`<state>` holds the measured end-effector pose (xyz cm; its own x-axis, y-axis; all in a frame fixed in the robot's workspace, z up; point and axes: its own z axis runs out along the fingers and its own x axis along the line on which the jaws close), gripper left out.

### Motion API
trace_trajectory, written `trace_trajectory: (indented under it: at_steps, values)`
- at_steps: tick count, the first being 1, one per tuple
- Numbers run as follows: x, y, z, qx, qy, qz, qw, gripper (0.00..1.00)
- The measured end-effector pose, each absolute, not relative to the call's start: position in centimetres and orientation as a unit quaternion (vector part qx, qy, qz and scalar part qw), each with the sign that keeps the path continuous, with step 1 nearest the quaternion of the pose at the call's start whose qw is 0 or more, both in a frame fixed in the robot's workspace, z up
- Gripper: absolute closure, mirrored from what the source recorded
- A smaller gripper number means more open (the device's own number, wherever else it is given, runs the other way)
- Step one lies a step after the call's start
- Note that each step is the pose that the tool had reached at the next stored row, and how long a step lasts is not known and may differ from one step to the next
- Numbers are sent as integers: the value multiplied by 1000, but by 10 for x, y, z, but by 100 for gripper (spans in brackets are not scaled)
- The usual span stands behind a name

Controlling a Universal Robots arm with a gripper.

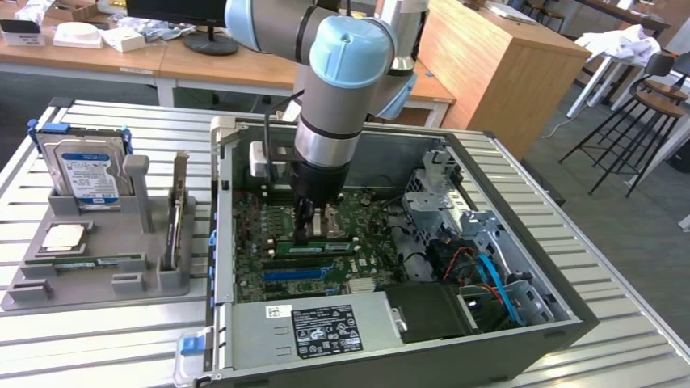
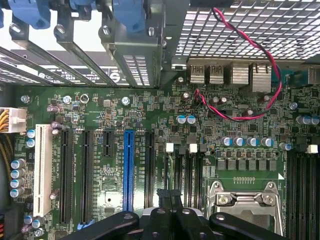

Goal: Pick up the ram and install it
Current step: 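Press down the ram until it locks into place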

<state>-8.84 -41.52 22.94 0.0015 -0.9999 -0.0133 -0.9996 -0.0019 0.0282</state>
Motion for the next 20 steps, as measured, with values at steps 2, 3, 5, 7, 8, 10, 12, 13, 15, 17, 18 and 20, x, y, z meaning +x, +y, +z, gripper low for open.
trace_trajectory:
  at_steps: [2, 3, 5, 7, 8, 10, 12, 13, 15, 17, 18, 20]
  values:
    - [-88, -415, 229, 708, -706, -15, 5, 90]
    - [-88, -415, 229, 708, -706, -15, 5, 90]
    - [-88, -415, 228, 708, -706, -15, 5, 90]
    - [-88, -415, 228, 708, -706, -15, 5, 90]
    - [-88, -415, 228, 708, -706, -15, 5, 90]
    - [-88, -415, 228, 708, -706, -15, 5, 90]
    - [-88, -415, 227, 708, -706, -15, 5, 90]
    - [-88, -415, 227, 708, -706, -15, 5, 90]
    - [-88, -415, 227, 708, -706, -15, 5, 90]
    - [-88, -415, 227, 708, -706, -15, 5, 90]
    - [-88, -415, 226, 708, -706, -15, 5, 90]
    - [-88, -415, 226, 708, -706, -14, 5, 90]
